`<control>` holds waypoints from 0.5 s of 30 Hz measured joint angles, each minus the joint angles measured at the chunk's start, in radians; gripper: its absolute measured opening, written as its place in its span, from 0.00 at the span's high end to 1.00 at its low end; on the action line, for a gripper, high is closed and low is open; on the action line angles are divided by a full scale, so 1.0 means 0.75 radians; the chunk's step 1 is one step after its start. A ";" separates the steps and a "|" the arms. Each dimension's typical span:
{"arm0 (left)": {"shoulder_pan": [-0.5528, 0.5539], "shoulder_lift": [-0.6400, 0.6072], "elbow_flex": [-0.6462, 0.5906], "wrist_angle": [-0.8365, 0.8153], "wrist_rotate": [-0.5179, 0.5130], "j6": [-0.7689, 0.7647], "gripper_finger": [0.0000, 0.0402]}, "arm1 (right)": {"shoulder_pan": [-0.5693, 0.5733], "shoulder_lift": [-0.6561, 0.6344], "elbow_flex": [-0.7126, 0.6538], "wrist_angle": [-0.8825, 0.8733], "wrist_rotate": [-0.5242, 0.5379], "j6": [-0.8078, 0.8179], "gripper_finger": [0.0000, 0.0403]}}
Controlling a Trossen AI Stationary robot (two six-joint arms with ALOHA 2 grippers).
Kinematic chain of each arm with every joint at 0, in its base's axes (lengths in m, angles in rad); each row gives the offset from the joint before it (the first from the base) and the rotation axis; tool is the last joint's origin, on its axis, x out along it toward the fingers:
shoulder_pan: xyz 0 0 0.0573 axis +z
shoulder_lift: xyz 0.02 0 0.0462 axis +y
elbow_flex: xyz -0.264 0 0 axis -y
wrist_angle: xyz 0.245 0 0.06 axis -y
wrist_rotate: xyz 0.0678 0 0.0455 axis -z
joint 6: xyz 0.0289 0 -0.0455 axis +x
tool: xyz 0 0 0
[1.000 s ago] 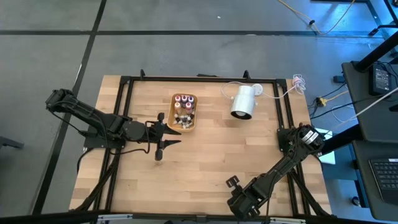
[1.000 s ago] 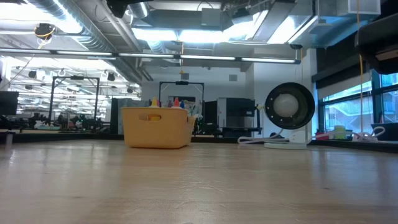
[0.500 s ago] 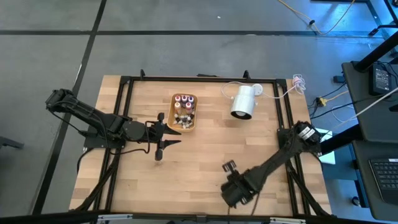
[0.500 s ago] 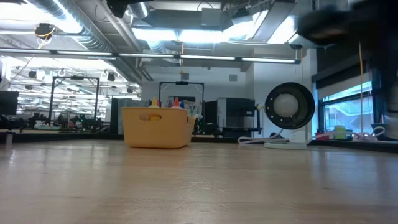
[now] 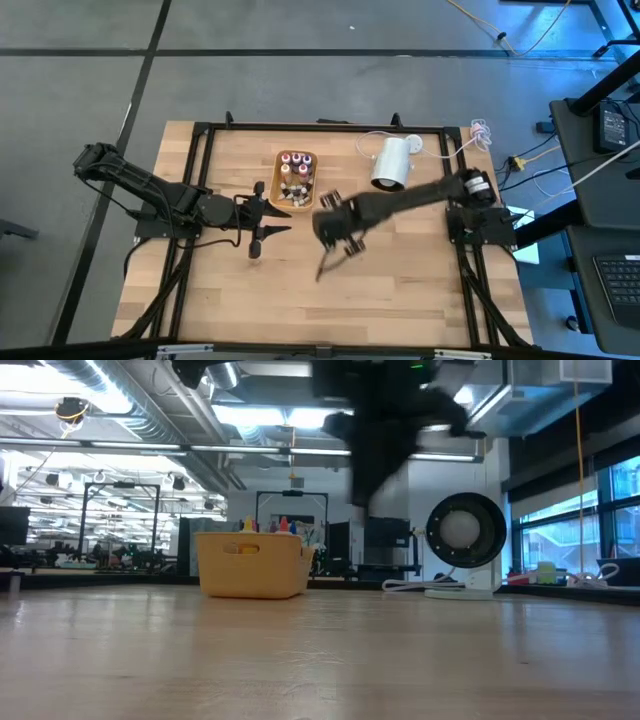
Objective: Pick & Place food coloring
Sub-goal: Put the small red food coloring bottle into the yellow bin
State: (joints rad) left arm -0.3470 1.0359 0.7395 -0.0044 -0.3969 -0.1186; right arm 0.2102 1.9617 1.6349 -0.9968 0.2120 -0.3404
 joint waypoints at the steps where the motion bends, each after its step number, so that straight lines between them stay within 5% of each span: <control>1: 0.000 0.000 0.000 0.000 0.000 0.000 0.68 | -0.039 0.000 0.017 0.042 0.000 -0.039 0.84; 7: -0.001 0.000 0.000 0.000 0.003 0.001 0.68 | -0.248 -0.001 0.058 0.341 -0.009 -0.153 0.84; 15: 0.000 0.000 0.000 0.000 -0.006 0.000 0.68 | -0.456 -0.002 -0.047 0.686 -0.216 -0.154 0.83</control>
State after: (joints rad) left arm -0.3472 1.0359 0.7395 -0.0044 -0.4016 -0.1183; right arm -0.1315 1.9606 1.5999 -0.4826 0.0500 -0.4560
